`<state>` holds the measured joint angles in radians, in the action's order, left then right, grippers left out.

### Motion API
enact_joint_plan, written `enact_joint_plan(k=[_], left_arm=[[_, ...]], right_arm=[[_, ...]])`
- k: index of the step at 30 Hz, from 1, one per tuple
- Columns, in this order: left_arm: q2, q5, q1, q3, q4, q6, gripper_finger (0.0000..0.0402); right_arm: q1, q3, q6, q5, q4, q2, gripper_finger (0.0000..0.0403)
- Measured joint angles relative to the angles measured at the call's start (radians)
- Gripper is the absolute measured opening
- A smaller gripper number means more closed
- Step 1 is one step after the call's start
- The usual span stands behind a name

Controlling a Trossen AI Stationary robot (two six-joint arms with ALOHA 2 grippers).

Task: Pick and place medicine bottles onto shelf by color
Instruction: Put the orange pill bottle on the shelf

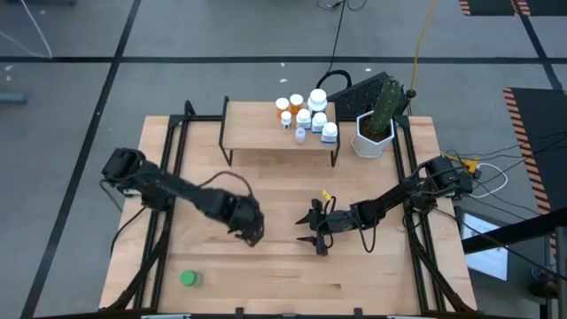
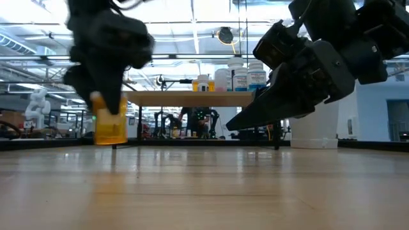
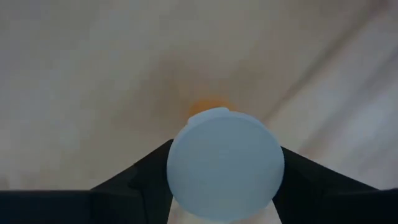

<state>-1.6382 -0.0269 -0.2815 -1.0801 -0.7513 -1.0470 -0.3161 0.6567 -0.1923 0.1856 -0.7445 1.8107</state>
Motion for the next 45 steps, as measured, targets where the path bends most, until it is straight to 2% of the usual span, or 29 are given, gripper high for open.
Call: enact_joint_plan(k=[6, 9, 13, 18, 22, 30, 35, 45], left_arm=[[0.0, 0.036, 0.148, -0.048, -0.007, 0.172, 0.0199], [0.0, 0.048, 0.196, -0.104, -0.03, 0.241, 0.0198], [0.0, -0.015, 0.258, -0.24, -0.148, 0.332, 0.0218], [0.0, -0.079, 0.358, -0.387, -0.153, 0.464, 0.0214], [-0.01, -0.092, 0.452, -0.47, -0.119, 0.563, 0.0201], [-0.082, -0.104, 0.58, -0.531, -0.063, 0.664, 0.0228], [-0.135, -0.083, 0.633, -0.566, -0.059, 0.704, 0.0223], [-0.206, -0.082, 0.663, -0.596, -0.061, 0.728, 0.0238]], right_arm=[[-0.013, 0.0, -0.023, -0.002, 0.0, 0.0, 0.0242], [-0.013, 0.0, -0.022, -0.001, -0.007, 0.0, 0.0242], [-0.01, 0.0, 0.002, 0.001, -0.008, 0.0, 0.0242], [-0.005, 0.0, -0.001, 0.001, -0.007, 0.0, 0.0242], [-0.007, 0.0, -0.004, 0.001, -0.007, 0.0, 0.0242], [-0.006, 0.0, -0.004, -0.002, -0.001, 0.0, 0.0242], [-0.006, 0.0, -0.004, -0.002, 0.019, -0.001, 0.0242], [-0.006, 0.0, -0.001, -0.002, 0.026, -0.001, 0.0242]])
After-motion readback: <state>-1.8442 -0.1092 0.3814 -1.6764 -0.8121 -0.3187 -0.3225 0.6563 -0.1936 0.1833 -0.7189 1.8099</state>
